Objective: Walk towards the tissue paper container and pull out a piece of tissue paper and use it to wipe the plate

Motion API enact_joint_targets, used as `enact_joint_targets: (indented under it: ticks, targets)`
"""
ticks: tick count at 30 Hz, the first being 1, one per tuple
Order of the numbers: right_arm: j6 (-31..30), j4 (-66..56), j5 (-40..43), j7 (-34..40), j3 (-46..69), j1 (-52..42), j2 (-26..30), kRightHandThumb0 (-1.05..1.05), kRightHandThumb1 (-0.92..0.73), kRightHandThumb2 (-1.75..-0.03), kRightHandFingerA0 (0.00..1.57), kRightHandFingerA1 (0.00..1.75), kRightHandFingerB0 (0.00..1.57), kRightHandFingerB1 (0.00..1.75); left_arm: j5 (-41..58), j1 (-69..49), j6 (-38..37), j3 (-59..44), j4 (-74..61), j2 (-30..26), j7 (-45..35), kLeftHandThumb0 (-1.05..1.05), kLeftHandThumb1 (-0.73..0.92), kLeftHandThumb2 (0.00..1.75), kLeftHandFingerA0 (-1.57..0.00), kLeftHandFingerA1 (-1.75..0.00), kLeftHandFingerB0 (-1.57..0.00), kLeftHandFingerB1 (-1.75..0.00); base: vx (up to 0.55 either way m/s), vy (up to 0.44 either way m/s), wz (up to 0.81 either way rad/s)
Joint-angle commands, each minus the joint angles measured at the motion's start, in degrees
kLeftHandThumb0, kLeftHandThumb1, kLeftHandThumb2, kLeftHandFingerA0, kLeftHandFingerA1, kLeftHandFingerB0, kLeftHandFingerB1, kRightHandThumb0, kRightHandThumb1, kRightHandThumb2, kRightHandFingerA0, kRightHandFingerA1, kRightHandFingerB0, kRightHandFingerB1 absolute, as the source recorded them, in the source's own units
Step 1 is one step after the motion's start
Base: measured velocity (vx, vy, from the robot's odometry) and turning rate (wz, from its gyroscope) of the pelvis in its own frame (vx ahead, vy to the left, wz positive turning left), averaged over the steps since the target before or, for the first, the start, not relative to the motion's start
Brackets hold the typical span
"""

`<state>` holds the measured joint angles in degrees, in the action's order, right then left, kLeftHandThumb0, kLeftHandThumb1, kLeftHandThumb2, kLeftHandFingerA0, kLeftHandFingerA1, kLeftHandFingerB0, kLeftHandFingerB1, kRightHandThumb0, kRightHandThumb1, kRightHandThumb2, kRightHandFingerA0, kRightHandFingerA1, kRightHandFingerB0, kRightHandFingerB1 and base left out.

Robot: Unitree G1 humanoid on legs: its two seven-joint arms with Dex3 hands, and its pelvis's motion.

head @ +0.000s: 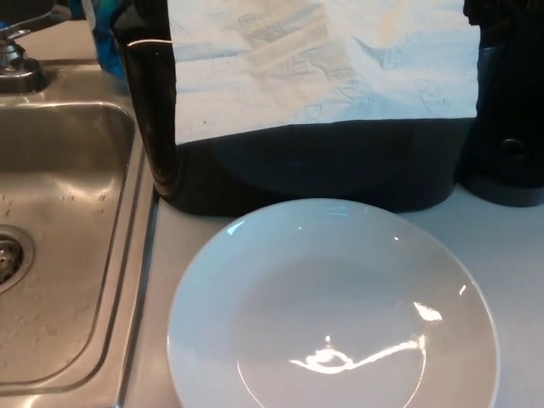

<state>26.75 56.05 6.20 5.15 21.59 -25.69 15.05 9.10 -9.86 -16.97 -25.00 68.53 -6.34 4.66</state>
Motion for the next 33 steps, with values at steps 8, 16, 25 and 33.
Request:
enact_joint_targets:
  ticks: [8,16,25,33]
  targets:
    - [-3.77,-40.5,16.4,2.43,17.48,-18.57,-7.91,-0.39,-0.59,-0.58,0.46,0.39,0.16,0.28,0.97,-1.9,-3.71,-0.3,0.31,-0.76,-0.37,0.1,0.8,0.89,-0.78,-1.03,-0.61,-0.7,0.0,0.0,0.0]
    - [3.16,-79.88,14.54,8.76,20.39,-22.14,-16.87,-0.38,-0.56,-0.56,0.38,0.47,0.19,0.33,-0.02,-0.21,-3.88,0.67,1.29,-0.18,-0.13,0.07,0.76,0.94,-0.78,-0.99,-0.64,-0.73,0.0,0.0,0.0]
    - [-9.81,-109.0,3.33,5.05,22.81,-6.51,-0.59,-0.6,-0.57,-0.6,0.18,0.39,0.08,0.26,-0.5,1.69,-2.86,1.5,1.93,0.22,0.55,0.07,0.78,0.91,-0.79,-0.98,-0.65,-0.72,0.0,0.0,0.0]
    - [-17.39,-110.5,-17.64,-3.95,7.88,18.21,6.22,-0.75,-0.5,-0.87,0.19,0.54,0.03,0.32,-0.56,0.85,-3.2,1.84,1.87,0.49,0.47,0.04,0.81,0.93,-0.77,-1.01,-0.63,-0.71,0.0,0.0,0.0]
